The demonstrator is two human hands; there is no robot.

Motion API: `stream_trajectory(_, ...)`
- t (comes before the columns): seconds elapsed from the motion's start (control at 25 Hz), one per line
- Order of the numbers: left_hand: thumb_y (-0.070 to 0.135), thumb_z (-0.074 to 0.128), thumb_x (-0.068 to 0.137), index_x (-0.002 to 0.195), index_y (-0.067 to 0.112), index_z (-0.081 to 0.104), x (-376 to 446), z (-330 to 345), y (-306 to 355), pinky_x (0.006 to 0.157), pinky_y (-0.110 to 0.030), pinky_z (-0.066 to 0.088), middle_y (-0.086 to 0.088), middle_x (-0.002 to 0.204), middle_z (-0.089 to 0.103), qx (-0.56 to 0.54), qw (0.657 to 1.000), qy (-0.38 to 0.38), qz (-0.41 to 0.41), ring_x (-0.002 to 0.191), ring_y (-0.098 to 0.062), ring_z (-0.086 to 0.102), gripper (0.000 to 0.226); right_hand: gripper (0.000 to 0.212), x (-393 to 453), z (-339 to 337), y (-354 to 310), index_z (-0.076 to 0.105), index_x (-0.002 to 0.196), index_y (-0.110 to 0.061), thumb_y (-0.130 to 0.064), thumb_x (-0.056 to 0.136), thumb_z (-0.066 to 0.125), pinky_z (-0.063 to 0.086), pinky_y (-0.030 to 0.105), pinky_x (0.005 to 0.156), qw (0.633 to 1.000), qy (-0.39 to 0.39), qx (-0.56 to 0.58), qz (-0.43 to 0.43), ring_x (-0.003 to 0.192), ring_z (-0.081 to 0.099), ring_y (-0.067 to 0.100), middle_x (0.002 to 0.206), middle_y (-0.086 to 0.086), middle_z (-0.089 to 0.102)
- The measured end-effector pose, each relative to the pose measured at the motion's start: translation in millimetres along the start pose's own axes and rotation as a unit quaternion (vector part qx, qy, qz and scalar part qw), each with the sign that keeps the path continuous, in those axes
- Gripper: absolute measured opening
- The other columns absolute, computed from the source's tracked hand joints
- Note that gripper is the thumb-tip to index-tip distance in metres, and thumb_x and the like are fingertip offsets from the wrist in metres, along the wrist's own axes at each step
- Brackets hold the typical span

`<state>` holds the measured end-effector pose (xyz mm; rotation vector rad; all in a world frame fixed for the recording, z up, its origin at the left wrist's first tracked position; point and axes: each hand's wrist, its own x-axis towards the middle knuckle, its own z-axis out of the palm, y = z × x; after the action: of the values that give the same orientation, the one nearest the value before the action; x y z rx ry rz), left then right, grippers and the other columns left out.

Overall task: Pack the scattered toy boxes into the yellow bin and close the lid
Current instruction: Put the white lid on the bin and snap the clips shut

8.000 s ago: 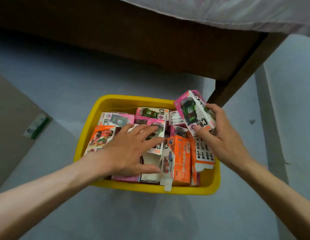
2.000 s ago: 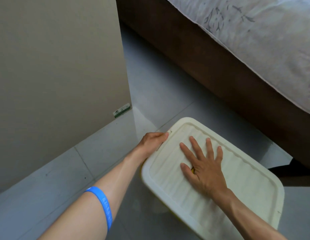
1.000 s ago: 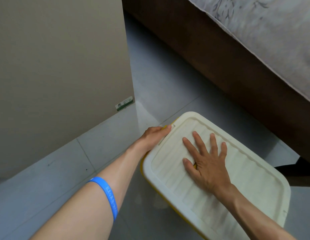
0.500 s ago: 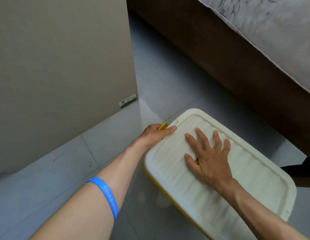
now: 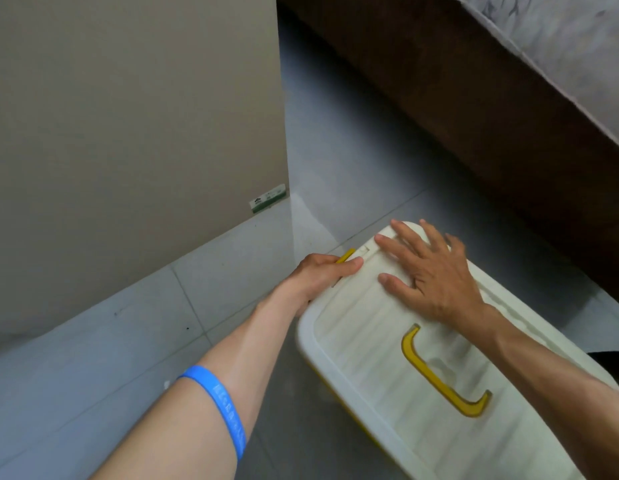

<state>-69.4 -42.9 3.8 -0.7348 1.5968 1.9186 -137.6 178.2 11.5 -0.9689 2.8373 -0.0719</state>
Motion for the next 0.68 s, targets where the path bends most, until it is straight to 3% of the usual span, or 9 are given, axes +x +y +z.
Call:
stream_trajectory(0.16,0.037,0.075,0.084,0.097,0.009,0.077,-2.5,1.8,0.8,0.089,-0.045,0.058,-0.011,0.095,0.077,0.031,0.998,0.042,0.03,0.09,-0.029,0.074,0.031,0.06,3.1,5.8,-16.2,0.032,0.145,-0.048,-0.073,0.093,0.014,0.013,0.066,0.114,0.999,0.023,0.0,0.035,0.148,0.022,0.03,0.161,-0.01,0.028)
stream_trajectory(0.28,0.046,0.065,0.087,0.089,0.007,0.074,-1.4,10.5,2.1,0.074,-0.037,0.056,-0.001,0.079,0.072,0.183,0.972,0.122,0.087,0.072,-0.02,0.066,0.039,0.058,3.7,7.2,-11.7,0.034,0.145,-0.046,-0.071,0.096,0.017,0.016,0.067,0.112,0.999,0.023,-0.007,0.027,0.147,0.023,0.032,0.16,-0.007,0.031)
stream_trajectory(0.4,0.043,0.063,0.092,0.078,0.003,0.068,-5.9,17.1,0.4,0.061,-0.032,0.042,-0.001,0.068,0.059,0.24,0.947,0.175,0.125,0.065,-0.019,0.055,0.042,0.058,5.8,9.0,-15.7,0.034,0.146,-0.045,-0.07,0.096,0.019,0.018,0.067,0.111,0.999,0.017,-0.022,0.031,0.147,0.024,0.033,0.16,-0.007,0.031)
stream_trajectory(0.48,0.041,0.056,0.096,0.078,0.007,0.065,-6.9,22.3,-3.5,0.067,-0.034,0.039,-0.006,0.077,0.06,0.334,0.904,0.211,0.161,0.079,-0.029,0.058,0.039,0.058,4.4,11.4,-15.4,0.034,0.146,-0.045,-0.07,0.096,0.02,0.021,0.066,0.109,0.999,0.023,-0.018,0.033,0.147,0.025,0.033,0.16,-0.006,0.032)
stream_trajectory(0.6,0.036,0.047,0.101,0.111,0.008,0.063,-13.9,37.9,-15.3,0.088,-0.039,0.039,-0.014,0.109,0.061,0.437,0.841,0.257,0.19,0.104,-0.035,0.053,0.034,0.059,5.8,16.3,-13.7,0.034,0.146,-0.044,-0.071,0.095,0.02,0.021,0.066,0.11,0.999,0.028,-0.02,0.03,0.146,0.027,0.033,0.16,-0.005,0.032)
stream_trajectory(0.68,0.032,0.045,0.102,0.116,0.008,0.059,-19.6,48.1,-23.3,0.087,-0.04,0.04,-0.013,0.112,0.061,0.444,0.819,0.296,0.212,0.105,-0.034,0.051,0.031,0.06,6.2,18.2,-15.3,0.036,0.146,-0.043,-0.072,0.096,0.019,0.02,0.067,0.111,0.999,0.025,-0.017,0.033,0.146,0.028,0.033,0.16,-0.004,0.033)
